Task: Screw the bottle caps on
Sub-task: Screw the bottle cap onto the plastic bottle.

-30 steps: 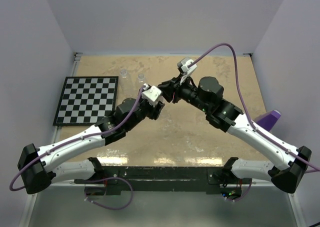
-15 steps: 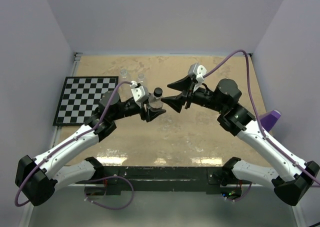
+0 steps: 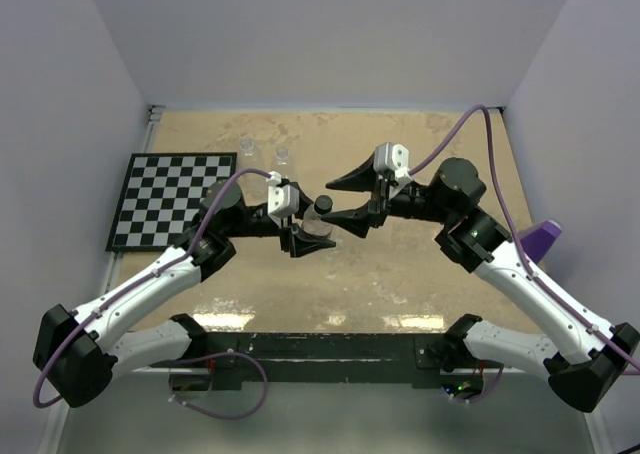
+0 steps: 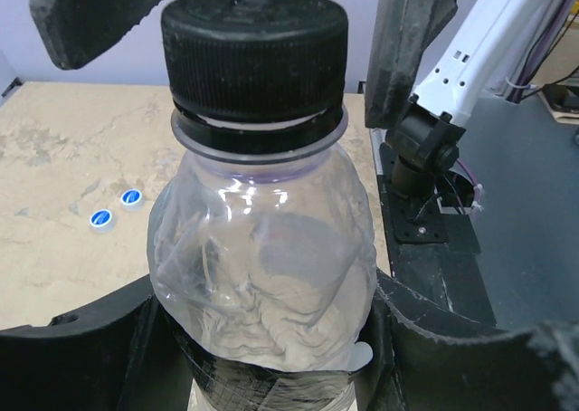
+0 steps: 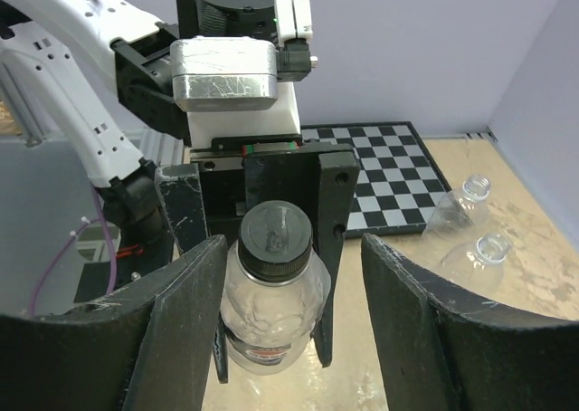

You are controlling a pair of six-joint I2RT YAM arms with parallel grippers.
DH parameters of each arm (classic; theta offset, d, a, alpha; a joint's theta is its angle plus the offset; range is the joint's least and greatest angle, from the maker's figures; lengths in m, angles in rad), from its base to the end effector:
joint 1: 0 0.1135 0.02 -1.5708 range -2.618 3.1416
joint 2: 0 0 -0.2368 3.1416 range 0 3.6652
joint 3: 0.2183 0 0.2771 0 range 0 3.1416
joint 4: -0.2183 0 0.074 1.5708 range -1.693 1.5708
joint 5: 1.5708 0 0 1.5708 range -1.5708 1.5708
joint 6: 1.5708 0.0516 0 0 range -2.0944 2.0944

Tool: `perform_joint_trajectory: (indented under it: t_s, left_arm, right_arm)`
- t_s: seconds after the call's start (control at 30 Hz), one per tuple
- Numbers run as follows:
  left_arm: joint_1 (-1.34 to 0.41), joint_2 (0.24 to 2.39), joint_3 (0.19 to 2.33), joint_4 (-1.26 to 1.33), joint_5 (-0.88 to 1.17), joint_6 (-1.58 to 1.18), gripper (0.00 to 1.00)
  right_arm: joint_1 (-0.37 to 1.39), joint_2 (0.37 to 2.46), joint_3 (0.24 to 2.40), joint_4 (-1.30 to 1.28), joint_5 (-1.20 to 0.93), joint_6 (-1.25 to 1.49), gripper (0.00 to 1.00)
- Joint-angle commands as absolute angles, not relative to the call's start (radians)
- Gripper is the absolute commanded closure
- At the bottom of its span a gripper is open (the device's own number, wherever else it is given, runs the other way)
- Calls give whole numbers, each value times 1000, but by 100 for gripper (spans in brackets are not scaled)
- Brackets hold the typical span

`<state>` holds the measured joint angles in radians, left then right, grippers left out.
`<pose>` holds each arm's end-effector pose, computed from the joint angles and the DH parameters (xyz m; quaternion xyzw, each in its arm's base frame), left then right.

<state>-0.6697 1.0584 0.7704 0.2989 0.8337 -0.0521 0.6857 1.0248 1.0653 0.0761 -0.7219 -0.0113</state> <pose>0.2029 -0.2094 0.3018 0.4697 0.5251 -0.4959 0.5076 0.1927 0.2017 0.3999 -0.4603 0.4944 0.4528 0.5819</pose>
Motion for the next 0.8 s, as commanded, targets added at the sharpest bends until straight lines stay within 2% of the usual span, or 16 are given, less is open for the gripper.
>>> perform_joint_trajectory:
  t_s: [0.0,0.5,0.6,0.73,0.77]
  left_arm:
    - [-666,1061,808,354,902,-44,100]
    - [-666,1074,827,338,937,-38,100]
    - [-666,1074,827,334,934,-37,100]
    - [-669,1062,828,316,893,-28,100]
    - [-667,1057,830,307,867,-23,100]
  right_arm:
    - [681,1025,1118,112,-805,-41,37]
    - [683,1052,1131,112,-857,-43,52]
    - [683,1058,1137,109,-861,-40,67]
    - [683,1058,1135,95,-824,-38,98]
    - [683,1057,1134,92,-810,-37,100]
